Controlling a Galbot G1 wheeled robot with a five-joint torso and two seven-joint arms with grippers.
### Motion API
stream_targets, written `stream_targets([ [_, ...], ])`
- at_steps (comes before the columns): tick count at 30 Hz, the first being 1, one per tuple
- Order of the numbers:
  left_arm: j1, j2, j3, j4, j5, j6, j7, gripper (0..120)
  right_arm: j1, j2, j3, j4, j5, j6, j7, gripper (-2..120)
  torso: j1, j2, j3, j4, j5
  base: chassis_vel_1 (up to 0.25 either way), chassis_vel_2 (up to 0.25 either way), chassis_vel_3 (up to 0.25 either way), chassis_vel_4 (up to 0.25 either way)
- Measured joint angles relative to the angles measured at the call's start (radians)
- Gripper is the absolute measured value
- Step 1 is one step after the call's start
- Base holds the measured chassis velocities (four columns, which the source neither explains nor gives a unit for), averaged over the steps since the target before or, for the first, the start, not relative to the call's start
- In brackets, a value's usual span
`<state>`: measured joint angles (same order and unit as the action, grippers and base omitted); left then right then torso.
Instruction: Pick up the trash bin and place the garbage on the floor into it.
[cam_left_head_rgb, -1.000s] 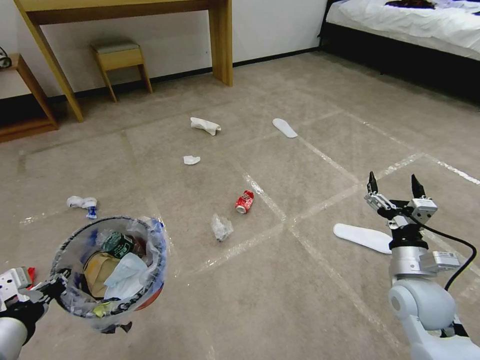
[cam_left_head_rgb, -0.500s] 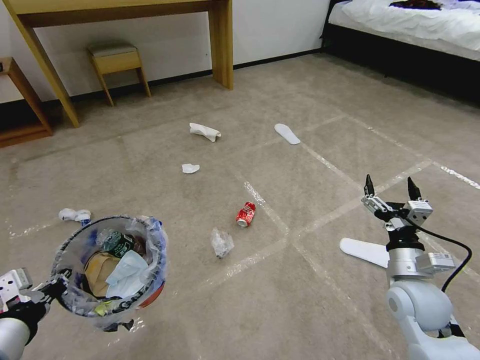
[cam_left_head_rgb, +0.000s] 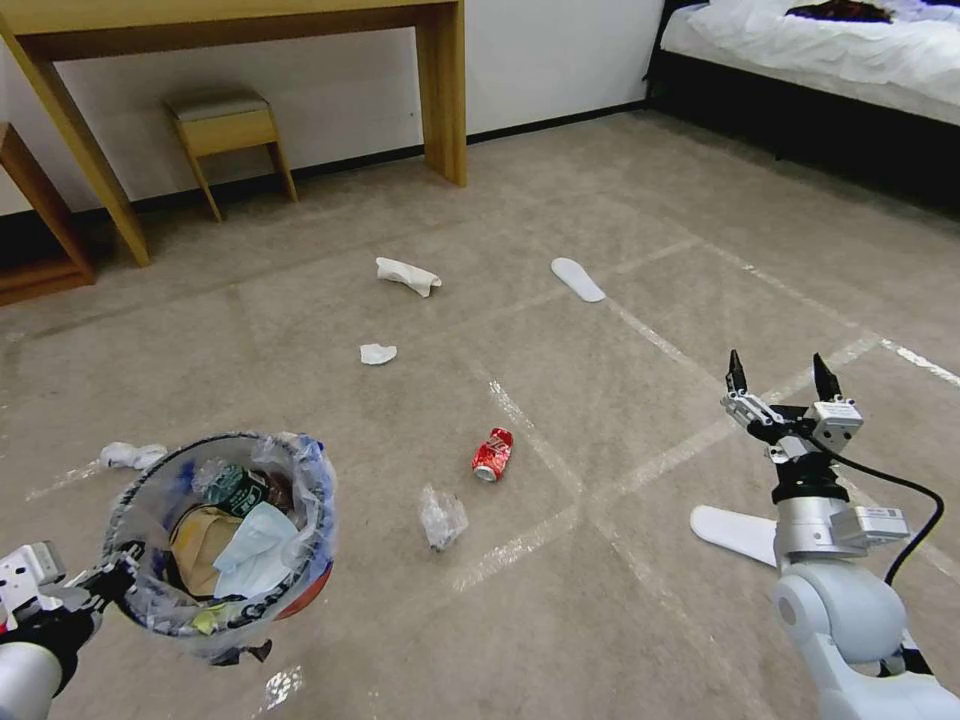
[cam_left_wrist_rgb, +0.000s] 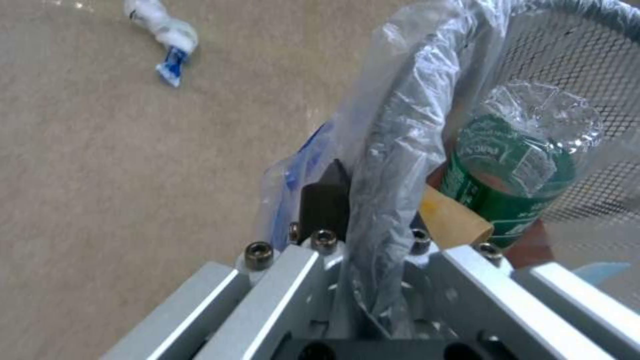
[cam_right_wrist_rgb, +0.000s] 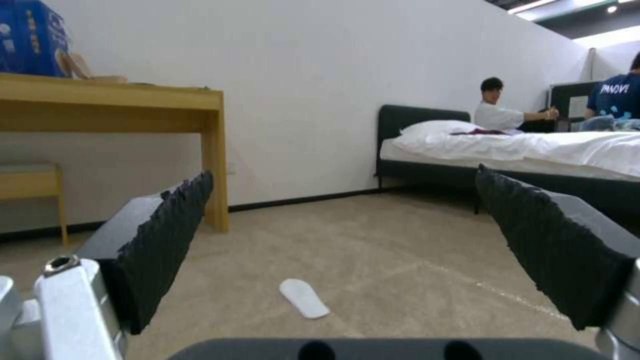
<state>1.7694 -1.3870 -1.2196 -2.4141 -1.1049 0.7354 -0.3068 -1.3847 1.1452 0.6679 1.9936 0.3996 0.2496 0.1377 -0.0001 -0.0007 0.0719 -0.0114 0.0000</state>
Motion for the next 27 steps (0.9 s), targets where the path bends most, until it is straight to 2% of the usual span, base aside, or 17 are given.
stream_targets([
  [18,0.0,-0.008,-0.012,0.003,0.007,-0.004,0.007,1,0.01,-0.002,-0.024,-0.016,-0.012,0.011,-0.005,100,0.0,0.0,0.0,0.0,0.0,-0.087,0.09,0.086,-0.087],
  [27,-0.002,-0.01,-0.006,0.01,0.015,-0.006,0.011,1,0.009,0.0,-0.031,-0.018,-0.021,0.017,-0.015,100,0.0,0.0,0.0,-0.0001,-0.0001,-0.007,0.002,0.005,-0.008],
])
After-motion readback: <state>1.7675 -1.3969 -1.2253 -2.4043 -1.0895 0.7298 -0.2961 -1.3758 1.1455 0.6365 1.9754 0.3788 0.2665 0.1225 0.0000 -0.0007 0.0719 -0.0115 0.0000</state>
